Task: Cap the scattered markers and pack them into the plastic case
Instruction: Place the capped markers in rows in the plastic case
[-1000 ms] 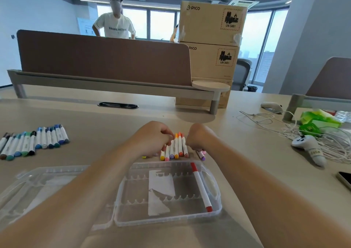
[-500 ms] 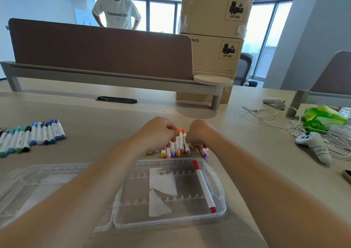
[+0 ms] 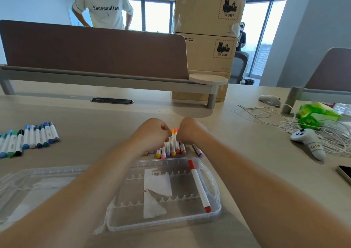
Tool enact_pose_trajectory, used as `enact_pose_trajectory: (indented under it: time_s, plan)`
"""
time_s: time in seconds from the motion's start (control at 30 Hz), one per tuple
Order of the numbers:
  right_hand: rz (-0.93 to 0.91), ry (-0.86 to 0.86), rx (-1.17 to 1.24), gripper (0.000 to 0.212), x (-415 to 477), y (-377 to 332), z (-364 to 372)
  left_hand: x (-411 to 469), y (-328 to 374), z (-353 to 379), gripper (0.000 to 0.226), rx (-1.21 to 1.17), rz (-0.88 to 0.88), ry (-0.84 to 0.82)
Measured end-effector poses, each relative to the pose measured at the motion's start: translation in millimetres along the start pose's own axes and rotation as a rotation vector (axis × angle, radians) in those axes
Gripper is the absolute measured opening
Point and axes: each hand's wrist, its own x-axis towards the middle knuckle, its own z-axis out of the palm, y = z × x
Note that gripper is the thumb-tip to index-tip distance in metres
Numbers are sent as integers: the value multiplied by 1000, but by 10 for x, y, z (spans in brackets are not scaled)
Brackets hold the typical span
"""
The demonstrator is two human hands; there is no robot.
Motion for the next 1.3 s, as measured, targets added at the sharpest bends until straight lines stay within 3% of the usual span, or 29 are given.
enact_pose_trajectory:
  time_s: [0.47, 0.77, 1.07, 1.3]
  plan:
    - [46, -132, -104, 24, 174, -232, 3, 9, -126, -158, 21, -57, 0, 38]
    - [9, -242, 128, 31, -341, -113, -325, -94, -163, -193, 24, 11, 5, 108]
    - [22, -336, 374, 27, -1140, 170, -346, -586, 58, 73, 26, 159, 161, -38]
    - [42, -478, 264, 30, -1377, 207, -262, -790, 104, 230, 35, 228, 227, -137]
